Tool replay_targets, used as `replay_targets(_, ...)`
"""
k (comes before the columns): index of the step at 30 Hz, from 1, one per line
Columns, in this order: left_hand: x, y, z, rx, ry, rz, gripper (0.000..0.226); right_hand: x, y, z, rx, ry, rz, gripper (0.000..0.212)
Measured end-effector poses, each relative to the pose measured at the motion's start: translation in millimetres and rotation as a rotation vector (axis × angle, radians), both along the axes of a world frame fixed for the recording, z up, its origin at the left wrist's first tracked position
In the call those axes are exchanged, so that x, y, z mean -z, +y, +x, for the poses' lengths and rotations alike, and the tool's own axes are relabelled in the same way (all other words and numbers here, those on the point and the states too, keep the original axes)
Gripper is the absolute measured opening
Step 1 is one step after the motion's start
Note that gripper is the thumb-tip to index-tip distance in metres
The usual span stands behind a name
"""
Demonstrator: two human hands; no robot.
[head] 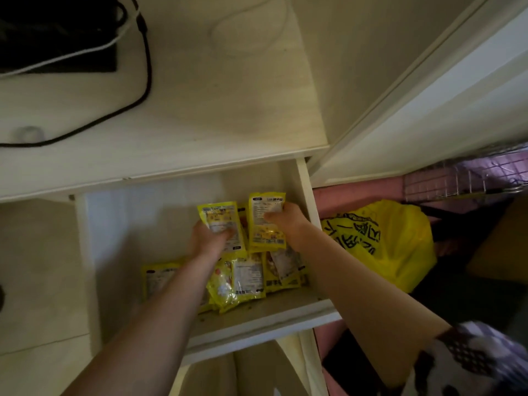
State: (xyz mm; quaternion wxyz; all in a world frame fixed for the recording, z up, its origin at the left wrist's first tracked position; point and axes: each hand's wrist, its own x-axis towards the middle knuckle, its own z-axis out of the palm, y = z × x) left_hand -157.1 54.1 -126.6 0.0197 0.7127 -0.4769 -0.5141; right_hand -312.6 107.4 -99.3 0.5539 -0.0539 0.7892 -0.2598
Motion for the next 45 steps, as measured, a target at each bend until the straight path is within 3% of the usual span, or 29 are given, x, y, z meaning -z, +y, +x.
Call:
replay_targets(7,-10.1,-0.6,17.5,0.141,-0.103,-0.046,0.055,-8.2,7.8,2.3,-0.257,0.214,0.122,0.012)
replay_targets(11,-22.6,-1.6,36.1,0.153,-0.129,-0.03,0.058,-20.4,14.3,9.0,-0.468,0.293,0.174,0.026)
replay_targets(15,-44.1,4.7,57.6,0.143,-0.1,-0.039,0.05,-39.8,21.3,19.8,-0.41,0.275,0.155,0.043)
replay_targets(24,-110.1,44.0,115.5,0.14,-0.128,-0.244,0.032,-101.1,38.2,67.4,-0.678,0.404,-0.088,0.045)
replay_targets(33,-146.9,98.3,190.7,-0.015,-0.139,-0.387,0.03,-128.6,28.2,164.0,-1.125,0.492,-0.265,0.044)
replay_targets(41,-157.9,129.9,284.0,-0.184,-0.306,-0.44,0.027,-144.1,23.0,285.4,-1.507,0.579,-0.407,0.037)
replay_targets(45,-164.8,136.2,347.0,-0.218,-0.377,-0.455,0.027,-151.7,21.2,356.9,-1.595,0.58,-0.465,0.037)
